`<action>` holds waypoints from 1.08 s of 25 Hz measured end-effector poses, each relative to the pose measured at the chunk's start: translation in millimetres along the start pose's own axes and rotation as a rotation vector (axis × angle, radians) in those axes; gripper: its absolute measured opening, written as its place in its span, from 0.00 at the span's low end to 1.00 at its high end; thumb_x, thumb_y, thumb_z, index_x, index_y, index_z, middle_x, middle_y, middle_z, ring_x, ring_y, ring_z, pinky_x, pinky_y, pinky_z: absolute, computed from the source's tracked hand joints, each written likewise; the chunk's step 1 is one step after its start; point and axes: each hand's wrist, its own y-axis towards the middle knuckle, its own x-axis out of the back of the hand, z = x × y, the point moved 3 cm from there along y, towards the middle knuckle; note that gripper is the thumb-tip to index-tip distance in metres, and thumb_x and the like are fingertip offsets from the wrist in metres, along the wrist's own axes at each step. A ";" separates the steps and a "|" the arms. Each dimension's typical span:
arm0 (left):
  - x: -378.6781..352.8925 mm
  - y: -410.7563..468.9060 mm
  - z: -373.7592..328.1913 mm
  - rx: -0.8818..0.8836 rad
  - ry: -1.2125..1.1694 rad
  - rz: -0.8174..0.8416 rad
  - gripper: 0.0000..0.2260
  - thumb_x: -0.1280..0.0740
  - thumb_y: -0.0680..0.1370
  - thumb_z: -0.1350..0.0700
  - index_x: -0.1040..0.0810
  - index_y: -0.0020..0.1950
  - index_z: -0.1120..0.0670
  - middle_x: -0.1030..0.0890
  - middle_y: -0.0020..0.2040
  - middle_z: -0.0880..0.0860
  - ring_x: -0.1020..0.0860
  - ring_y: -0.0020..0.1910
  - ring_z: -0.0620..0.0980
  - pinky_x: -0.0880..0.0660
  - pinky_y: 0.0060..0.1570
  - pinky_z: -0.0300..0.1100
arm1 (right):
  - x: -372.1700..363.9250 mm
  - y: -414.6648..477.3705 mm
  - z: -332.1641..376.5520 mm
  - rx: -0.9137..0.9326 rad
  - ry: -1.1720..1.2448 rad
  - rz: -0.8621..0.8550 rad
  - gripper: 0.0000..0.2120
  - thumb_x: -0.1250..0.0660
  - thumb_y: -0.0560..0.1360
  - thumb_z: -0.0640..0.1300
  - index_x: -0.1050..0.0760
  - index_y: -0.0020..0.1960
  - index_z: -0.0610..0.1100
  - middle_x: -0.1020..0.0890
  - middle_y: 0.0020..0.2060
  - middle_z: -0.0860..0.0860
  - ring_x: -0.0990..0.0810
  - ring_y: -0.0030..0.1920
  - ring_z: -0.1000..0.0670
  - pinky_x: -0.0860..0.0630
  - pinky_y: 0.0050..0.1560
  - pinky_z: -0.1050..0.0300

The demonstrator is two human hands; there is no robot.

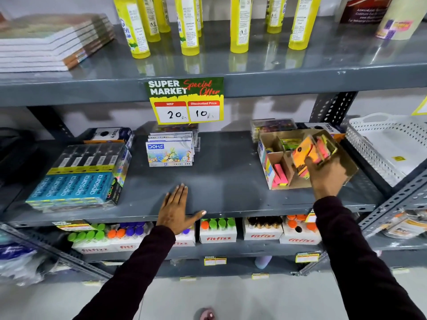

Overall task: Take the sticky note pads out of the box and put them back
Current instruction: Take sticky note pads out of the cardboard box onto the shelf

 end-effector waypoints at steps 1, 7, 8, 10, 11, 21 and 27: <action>-2.7 -1.7 1.1 -0.003 0.020 0.014 0.53 0.60 0.64 0.21 0.47 0.74 0.62 0.45 0.75 0.59 0.47 0.74 0.55 0.51 0.71 0.53 | 9.6 -3.8 15.5 0.024 0.035 -0.016 0.23 0.29 0.72 0.51 0.28 0.52 0.31 0.19 0.47 0.32 0.20 0.48 0.34 0.25 0.49 0.44; -4.6 -2.2 0.2 -0.022 0.051 0.040 0.57 0.58 0.61 0.19 0.44 0.73 0.63 0.41 0.74 0.61 0.43 0.72 0.58 0.44 0.70 0.58 | -61.4 -73.2 73.2 -0.402 0.894 0.528 0.06 0.28 0.72 0.42 0.25 0.40 0.46 0.20 0.40 0.45 0.21 0.37 0.49 0.19 0.43 0.49; -4.7 -2.2 0.5 -0.021 0.056 0.039 0.57 0.58 0.61 0.19 0.43 0.73 0.63 0.41 0.74 0.61 0.42 0.72 0.58 0.44 0.70 0.58 | -80.9 -85.7 69.0 -0.547 0.932 0.585 0.08 0.29 0.72 0.41 0.27 0.39 0.45 0.21 0.40 0.44 0.22 0.37 0.49 0.19 0.44 0.49; -5.5 -1.4 0.5 -0.021 0.063 0.045 0.57 0.58 0.62 0.19 0.43 0.73 0.63 0.41 0.74 0.61 0.42 0.72 0.58 0.44 0.70 0.57 | -112.4 -99.3 55.9 -0.741 0.967 0.592 0.12 0.28 0.72 0.44 0.31 0.40 0.41 0.27 0.36 0.44 0.27 0.37 0.48 0.19 0.49 0.48; -6.4 -0.6 1.1 -0.022 0.063 0.053 0.56 0.58 0.62 0.19 0.44 0.73 0.63 0.41 0.74 0.60 0.43 0.72 0.58 0.45 0.70 0.57 | -121.0 -101.3 51.6 -0.781 0.985 0.565 0.13 0.29 0.72 0.45 0.32 0.41 0.41 0.29 0.35 0.45 0.28 0.37 0.48 0.20 0.52 0.48; -11.0 3.1 14.7 -0.055 0.041 0.023 0.46 0.44 0.65 0.30 0.39 0.71 0.64 0.36 0.71 0.62 0.37 0.70 0.59 0.44 0.69 0.51 | -115.3 -121.8 56.9 0.066 0.124 0.380 0.29 0.32 0.74 0.49 0.35 0.68 0.33 0.34 0.69 0.33 0.37 0.71 0.36 0.38 0.72 0.45; -8.9 3.5 18.3 -0.060 0.063 0.010 0.45 0.48 0.69 0.29 0.40 0.71 0.65 0.38 0.72 0.62 0.37 0.69 0.60 0.41 0.66 0.56 | -129.5 -97.8 64.8 0.289 -0.442 0.398 0.33 0.36 0.73 0.58 0.36 0.68 0.35 0.32 0.64 0.28 0.32 0.64 0.31 0.37 0.68 0.39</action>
